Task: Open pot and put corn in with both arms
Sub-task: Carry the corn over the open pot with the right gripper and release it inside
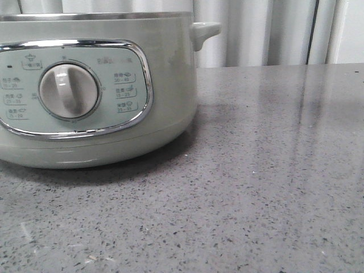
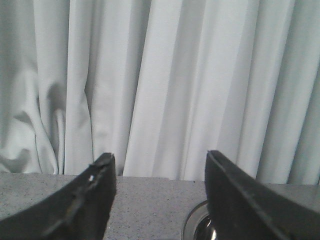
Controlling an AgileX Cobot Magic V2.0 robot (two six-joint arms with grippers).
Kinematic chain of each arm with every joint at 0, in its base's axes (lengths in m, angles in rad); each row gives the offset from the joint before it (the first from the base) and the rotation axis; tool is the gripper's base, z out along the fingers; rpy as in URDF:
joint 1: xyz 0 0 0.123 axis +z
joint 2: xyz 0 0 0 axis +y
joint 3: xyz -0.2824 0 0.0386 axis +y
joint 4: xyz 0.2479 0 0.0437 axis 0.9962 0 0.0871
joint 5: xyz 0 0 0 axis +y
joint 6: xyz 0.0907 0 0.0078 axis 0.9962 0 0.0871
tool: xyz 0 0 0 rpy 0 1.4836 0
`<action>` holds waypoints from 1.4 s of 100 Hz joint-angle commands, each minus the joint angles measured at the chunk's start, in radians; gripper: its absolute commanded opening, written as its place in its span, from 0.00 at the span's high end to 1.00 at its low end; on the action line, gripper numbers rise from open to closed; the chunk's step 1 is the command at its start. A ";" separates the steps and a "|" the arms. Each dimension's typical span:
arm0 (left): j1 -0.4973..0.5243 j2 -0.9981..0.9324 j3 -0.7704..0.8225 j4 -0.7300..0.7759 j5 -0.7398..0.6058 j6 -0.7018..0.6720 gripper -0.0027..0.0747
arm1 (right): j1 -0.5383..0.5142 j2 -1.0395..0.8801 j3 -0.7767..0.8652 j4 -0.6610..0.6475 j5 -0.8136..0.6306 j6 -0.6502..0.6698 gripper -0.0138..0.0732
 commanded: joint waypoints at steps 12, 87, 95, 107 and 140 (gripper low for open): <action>-0.008 0.008 -0.034 -0.015 -0.057 0.000 0.53 | 0.222 0.081 -0.090 0.026 -0.103 -0.014 0.91; -0.008 0.008 -0.034 -0.013 -0.055 0.000 0.53 | 0.326 0.285 -0.118 0.026 -0.160 -0.014 0.21; -0.008 0.008 -0.034 -0.003 -0.051 0.000 0.53 | 0.326 0.239 -0.120 0.017 -0.162 -0.014 0.23; -0.008 0.008 -0.034 -0.001 -0.011 0.000 0.53 | 0.326 0.147 -0.110 -0.031 -0.154 -0.014 0.37; -0.008 0.002 -0.034 0.000 0.218 0.000 0.91 | 0.326 -0.299 0.297 -0.166 -0.303 -0.014 0.91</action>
